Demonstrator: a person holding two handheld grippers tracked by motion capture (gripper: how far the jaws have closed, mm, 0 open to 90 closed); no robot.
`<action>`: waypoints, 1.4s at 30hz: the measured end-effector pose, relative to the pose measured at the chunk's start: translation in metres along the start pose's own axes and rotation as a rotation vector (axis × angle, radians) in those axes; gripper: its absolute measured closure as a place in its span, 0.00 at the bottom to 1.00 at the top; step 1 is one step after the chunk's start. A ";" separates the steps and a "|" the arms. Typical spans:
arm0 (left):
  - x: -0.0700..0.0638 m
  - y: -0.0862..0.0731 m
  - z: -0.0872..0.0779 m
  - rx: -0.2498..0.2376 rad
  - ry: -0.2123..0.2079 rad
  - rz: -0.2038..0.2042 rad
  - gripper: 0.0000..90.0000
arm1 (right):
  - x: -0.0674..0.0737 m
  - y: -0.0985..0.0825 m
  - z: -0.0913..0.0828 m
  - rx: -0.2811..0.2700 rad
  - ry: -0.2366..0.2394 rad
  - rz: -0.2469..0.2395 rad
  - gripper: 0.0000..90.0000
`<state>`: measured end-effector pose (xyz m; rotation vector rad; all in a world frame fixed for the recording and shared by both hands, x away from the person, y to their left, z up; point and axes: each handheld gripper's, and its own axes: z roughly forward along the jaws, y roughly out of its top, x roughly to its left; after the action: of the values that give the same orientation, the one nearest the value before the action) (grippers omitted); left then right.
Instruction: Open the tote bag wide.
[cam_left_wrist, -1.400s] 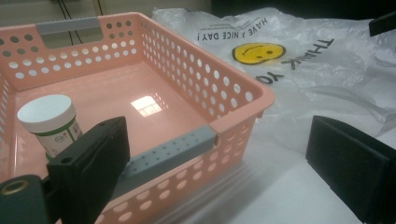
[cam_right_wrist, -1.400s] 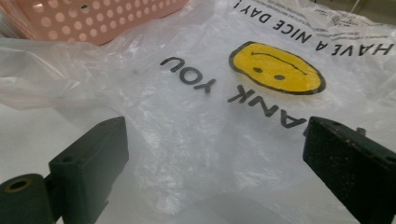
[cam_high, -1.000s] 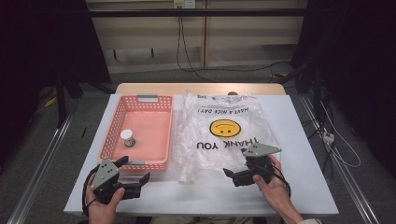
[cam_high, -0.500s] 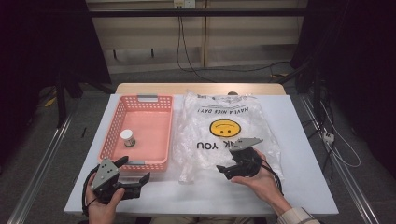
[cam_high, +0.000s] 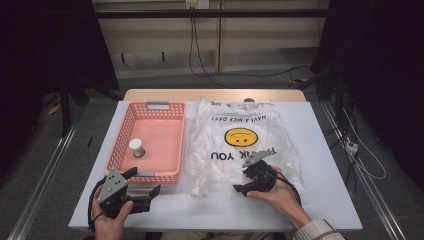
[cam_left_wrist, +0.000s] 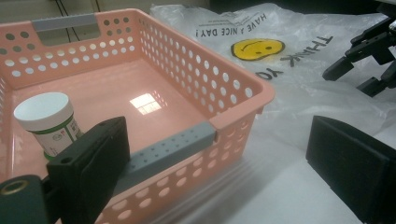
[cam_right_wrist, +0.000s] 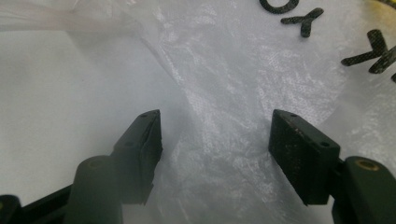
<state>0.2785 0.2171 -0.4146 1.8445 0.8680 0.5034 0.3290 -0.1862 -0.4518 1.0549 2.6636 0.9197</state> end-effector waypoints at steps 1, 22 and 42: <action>0.000 0.000 0.000 0.000 0.000 -0.001 0.07 | -0.001 0.000 -0.001 0.003 -0.003 0.002 0.46; 0.000 0.000 0.000 0.001 -0.003 0.001 0.07 | -0.010 0.001 -0.002 -0.012 -0.021 0.027 0.99; 0.001 0.000 -0.001 0.003 -0.004 -0.003 0.07 | -0.007 0.006 -0.025 -0.140 0.018 0.050 1.00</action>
<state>0.2783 0.2183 -0.4144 1.8462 0.8692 0.4965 0.3296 -0.2001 -0.4286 1.0904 2.5536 1.1122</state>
